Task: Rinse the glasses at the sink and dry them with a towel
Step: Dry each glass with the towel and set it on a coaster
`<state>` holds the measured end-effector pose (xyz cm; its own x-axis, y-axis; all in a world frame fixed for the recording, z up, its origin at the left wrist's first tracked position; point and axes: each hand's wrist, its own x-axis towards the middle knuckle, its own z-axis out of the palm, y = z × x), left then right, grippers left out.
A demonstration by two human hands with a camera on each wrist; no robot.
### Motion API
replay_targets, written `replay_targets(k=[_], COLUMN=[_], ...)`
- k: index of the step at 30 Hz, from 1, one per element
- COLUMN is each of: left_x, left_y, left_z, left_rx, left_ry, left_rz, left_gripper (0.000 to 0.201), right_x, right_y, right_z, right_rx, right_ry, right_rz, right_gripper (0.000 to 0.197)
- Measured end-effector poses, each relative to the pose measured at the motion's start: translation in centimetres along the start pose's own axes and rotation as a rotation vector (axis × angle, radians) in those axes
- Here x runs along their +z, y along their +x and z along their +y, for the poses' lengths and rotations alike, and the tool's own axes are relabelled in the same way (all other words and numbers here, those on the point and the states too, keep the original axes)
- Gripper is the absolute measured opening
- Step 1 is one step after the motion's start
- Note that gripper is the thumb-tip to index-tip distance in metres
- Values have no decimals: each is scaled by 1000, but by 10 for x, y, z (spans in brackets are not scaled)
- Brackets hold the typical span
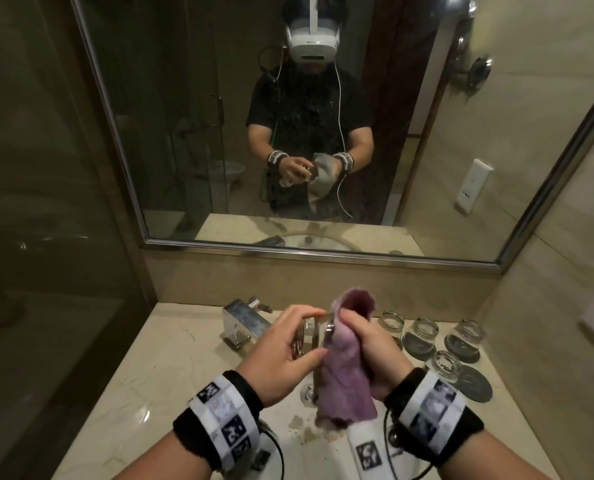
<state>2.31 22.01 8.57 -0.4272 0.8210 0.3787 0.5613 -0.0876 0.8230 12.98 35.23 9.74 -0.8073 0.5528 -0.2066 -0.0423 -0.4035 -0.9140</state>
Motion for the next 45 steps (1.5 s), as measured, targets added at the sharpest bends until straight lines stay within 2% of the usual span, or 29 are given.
replay_targets(k=[1,2,4,6,7,9,11,13,14,17,18,20,22,23,24,25,27,28,29,30,31,33,34,35,37,40,41,43,45], left_x=[1,1,-1,0,0,0,-2,0,1,2,1,-2,-6,-7,-6,-6,-6,-6,-6,-7,-8,-11,-13,-12,-10,-8,-8,-10,-11], left_y=[0,0,2,5,6,4,3,3,3,9,11,9,7,6,5,5,6,8,10,10,8,5,4,3,3,5,6,5,2], left_z=[-6,-8,-3,-1,-1,1,-4,-8,-8,-1,1,6,1,-3,-5,-3,5,5,5,4,3,0,-4,-6,-7,-4,-5,-1,0], left_rx=[50,16,-237,-467,-455,-265,-1,81,14,-399,-447,-277,64,176,180,93,-244,-422,-509,-494,-404,-84,46,101,-23,-446,-496,-371,-119], left_ry=[68,42,-310,-625,-608,-349,-16,101,44,-552,-643,-422,0,131,150,90,-289,-510,-591,-546,-415,-60,59,113,11,-517,-590,-423,-127], left_rz=[-8,-35,-62,-33,-30,-25,-5,13,12,28,18,-3,-17,-25,-34,-39,-24,-3,2,0,4,6,0,-4,-1,15,24,17,-12], left_gripper=[43,47,54,48,40,25,30,37,38,41,38,31,34,38,41,44,50,53,54,51,45,39,42,47,53,63,60,43,40], right_x=[1,0,-2,-2,-1,3,3,7,5,6,9,16,12,12,12,12,8,7,7,6,6,5,3,3,2,-4,-1,1,4], right_y=[-1,0,1,-4,-6,-7,0,-1,-1,-13,-16,-22,-13,-12,-13,-12,-13,-15,-18,-21,-22,-12,-10,-11,-10,-12,-15,-17,-15], right_z=[0,1,1,-1,0,1,0,-5,-6,-12,-13,-13,-11,-10,-9,-7,-10,-13,-14,-11,-9,-7,-7,-8,-11,-16,-17,-16,-18], right_rx=[85,90,-101,-319,-366,-350,-159,92,122,-75,-128,-130,1,110,180,169,18,-89,-107,-129,-90,-2,72,142,121,-141,-174,-138,-11], right_ry=[52,65,-1,-230,-307,-274,-40,131,121,-113,-108,-44,117,191,183,188,75,-37,-33,-43,20,83,102,114,93,-121,-136,-61,36], right_rz=[-19,-24,4,38,-6,6,71,20,5,55,67,11,-5,-33,-38,-27,-69,-27,-46,-60,-111,-87,-82,-83,-102,-97,-124,-169,-151], right_gripper=[37,37,22,32,33,25,16,18,20,16,24,29,16,19,31,42,37,34,37,42,43,32,41,50,48,39,44,43,17])
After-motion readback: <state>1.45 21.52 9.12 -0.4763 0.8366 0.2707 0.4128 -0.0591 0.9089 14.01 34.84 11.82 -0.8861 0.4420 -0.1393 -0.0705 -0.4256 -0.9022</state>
